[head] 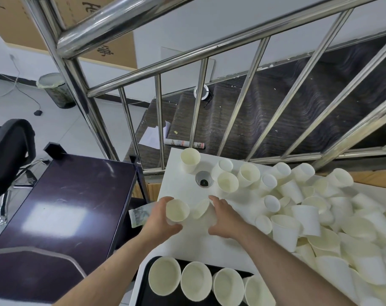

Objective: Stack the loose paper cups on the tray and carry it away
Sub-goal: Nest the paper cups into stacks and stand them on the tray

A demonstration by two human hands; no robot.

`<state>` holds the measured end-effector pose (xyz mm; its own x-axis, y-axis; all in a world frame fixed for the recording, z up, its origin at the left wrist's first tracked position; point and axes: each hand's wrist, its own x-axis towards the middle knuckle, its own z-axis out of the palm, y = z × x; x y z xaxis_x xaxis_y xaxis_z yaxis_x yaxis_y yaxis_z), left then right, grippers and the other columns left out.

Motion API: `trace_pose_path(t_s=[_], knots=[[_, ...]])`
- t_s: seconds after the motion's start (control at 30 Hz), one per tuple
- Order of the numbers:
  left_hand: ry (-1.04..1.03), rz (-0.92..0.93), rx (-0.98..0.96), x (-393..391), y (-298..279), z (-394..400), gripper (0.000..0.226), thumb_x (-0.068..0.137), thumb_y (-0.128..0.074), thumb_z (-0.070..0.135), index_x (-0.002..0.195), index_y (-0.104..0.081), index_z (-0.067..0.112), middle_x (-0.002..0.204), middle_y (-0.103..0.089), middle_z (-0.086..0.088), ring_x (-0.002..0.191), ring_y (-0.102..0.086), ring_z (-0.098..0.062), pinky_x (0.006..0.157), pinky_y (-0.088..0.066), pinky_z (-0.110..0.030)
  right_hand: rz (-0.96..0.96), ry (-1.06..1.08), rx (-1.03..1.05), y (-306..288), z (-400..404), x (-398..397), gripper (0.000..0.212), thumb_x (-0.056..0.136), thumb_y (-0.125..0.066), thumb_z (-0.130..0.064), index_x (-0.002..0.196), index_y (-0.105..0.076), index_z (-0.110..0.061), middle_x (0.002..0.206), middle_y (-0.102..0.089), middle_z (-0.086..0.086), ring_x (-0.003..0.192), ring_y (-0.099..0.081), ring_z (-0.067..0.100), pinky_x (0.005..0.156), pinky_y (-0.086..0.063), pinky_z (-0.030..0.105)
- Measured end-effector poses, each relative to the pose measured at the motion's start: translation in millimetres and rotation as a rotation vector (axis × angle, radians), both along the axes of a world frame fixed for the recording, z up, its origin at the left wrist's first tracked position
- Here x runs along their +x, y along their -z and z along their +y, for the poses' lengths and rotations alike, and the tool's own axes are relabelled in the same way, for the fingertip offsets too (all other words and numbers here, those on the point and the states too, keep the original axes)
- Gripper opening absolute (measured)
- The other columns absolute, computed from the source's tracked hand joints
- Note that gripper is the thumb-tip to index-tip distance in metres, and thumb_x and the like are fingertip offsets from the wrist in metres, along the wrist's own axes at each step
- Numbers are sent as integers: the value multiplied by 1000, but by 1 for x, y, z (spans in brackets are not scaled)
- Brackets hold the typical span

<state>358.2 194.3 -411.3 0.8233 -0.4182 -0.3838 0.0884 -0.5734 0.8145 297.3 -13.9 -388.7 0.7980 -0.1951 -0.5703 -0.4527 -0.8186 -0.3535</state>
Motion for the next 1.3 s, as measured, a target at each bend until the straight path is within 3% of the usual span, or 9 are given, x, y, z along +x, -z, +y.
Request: trace_pose_path(t_s=[0.13,0.27,0.37,0.47,0.67,0.83,1.03,1.2,1.3], knots=[[96,-81,56,-5,3,-9,76,68,-76,18,131,-34,28,123,-41,9,112,-42,-13,89,-36,-24,19,-137,-121,-1,-7,-12,99,74,-70,-24,151,-9,-27,137,-32,4,127,-36,24,95,-43,35],[155,-140,107,-9,3,-11,77,69,-75,19,133,-33,26,123,-39,7,110,-40,-12,89,-33,-22,-73,-171,-109,2,3,-11,96,78,-71,-39,152,-11,-24,145,-28,4,133,-33,25,102,-39,38],[169,-161,115,-11,2,-9,74,70,-73,17,133,-33,24,122,-38,6,109,-39,-11,88,-33,-21,-120,-154,-59,6,12,-7,81,84,-66,-42,149,-23,-22,145,-34,2,132,-37,24,101,-39,36],[148,-172,87,-13,-2,-7,72,69,-73,16,130,-36,23,120,-40,6,112,-43,-15,89,-35,-23,-161,-100,-51,7,16,-9,68,82,-66,-37,140,-34,-22,135,-44,0,124,-44,23,95,-42,34],[116,-191,15,-16,-24,8,78,69,-74,22,135,-32,31,125,-39,12,113,-43,-10,94,-43,-30,-241,99,51,-10,12,-25,86,74,-65,-27,148,-22,-30,136,-29,-4,109,-51,18,86,-47,29],[186,-261,-1,-26,-54,28,76,71,-73,25,133,-30,35,125,-35,14,111,-42,-9,86,-39,-25,-337,194,148,-38,20,-53,77,77,-70,-32,143,-33,-30,133,-28,-14,114,-47,9,90,-40,21],[345,-327,-5,-44,-75,55,74,72,-72,30,133,-29,33,129,-36,16,113,-42,-4,86,-34,-14,-387,60,163,-77,43,-90,71,75,-69,-31,135,-33,-35,131,-30,-24,113,-47,3,95,-40,20],[465,-317,28,-62,-79,74,75,71,-72,32,133,-31,32,129,-38,16,117,-40,-5,93,-35,-20,-291,-77,107,-83,74,-114,72,74,-67,-31,136,-29,-34,134,-27,-22,115,-47,9,96,-45,29],[498,-330,41,-71,-76,78,76,71,-72,31,135,-31,29,130,-37,14,117,-39,-6,92,-33,-18,-248,-114,93,-83,87,-124,72,77,-66,-37,138,-29,-32,135,-28,-20,116,-46,10,95,-44,27]])
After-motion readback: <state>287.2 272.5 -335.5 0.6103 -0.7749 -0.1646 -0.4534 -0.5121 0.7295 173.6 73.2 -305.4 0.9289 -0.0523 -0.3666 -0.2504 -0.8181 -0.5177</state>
